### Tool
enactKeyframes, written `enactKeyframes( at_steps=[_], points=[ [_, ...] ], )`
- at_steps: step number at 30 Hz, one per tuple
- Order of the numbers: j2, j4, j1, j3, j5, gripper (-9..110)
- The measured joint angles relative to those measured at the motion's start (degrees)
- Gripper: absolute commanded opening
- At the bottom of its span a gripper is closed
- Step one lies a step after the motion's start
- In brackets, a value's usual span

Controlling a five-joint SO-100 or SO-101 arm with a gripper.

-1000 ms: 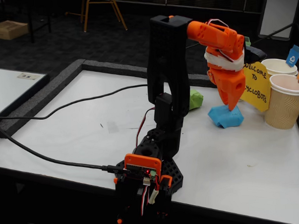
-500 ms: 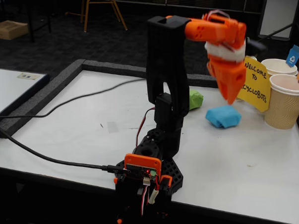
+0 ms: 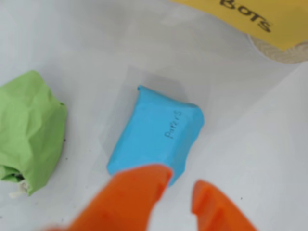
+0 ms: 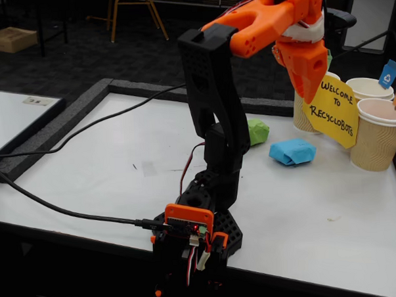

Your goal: Sort rubbish by color.

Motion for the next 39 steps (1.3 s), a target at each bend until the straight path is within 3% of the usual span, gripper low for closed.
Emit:
enactKeyframes(
  at_steps=[14, 26, 33, 39],
  points=[
    [0.4, -16.2, 0.4, 22.2, 0.0, 0],
    [0.3, -20.0, -1.1, 23.4, 2.5, 0],
    [-8.3, -22.8, -4.5, 22.6, 5.3, 0],
    [-12.7, -26.7, -4.6, 20.2, 5.4, 9]
  ],
)
